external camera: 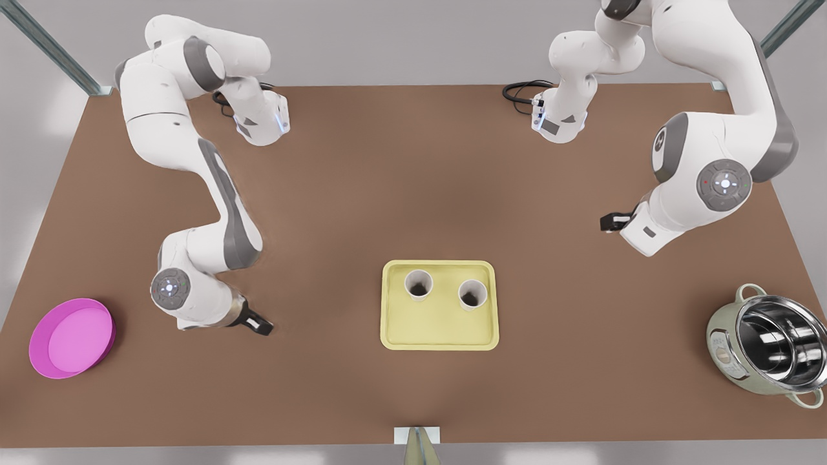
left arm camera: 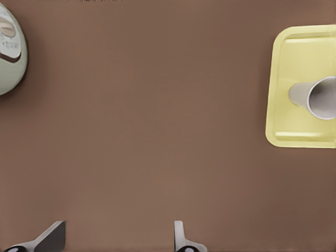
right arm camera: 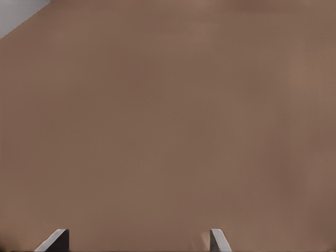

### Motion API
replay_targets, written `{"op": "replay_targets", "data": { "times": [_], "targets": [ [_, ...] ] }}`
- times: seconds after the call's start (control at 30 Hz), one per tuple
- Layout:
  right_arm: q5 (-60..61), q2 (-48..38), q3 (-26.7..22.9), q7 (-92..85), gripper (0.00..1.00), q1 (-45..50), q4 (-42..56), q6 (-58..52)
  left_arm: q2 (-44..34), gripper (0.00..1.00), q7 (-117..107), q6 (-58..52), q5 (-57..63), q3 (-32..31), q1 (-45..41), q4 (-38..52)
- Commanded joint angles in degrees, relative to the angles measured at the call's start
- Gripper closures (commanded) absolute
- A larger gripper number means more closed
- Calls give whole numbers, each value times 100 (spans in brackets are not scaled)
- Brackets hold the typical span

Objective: Use both arms to respectively pick up the white IKEA cups from the middle-left and middle-right positions, then place the white IKEA cups onto the middle-middle tray, ensuring that the cups remain upright and do not tip over

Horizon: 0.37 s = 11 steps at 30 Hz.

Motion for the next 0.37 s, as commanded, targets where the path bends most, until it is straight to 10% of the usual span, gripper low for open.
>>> {"op": "replay_targets", "data": {
  "times": [0.0, 0.17, 0.33],
  "targets": [
    [-828, -764, -238, -4794, 0, 0, -46, -1846, -8, 0, 882, -121, -24, -1, 8, 7],
    [104, -3569, -757, -4741, 0, -8, -1444, -2189, 1, 0, 882, -455, -59, 8, 8, -2],
    [262, -3578, -774, -4732, 0, -8, -1365, -2506, -43, 0, 873, -807, -138, -10, 78, 16]
  ]
}}
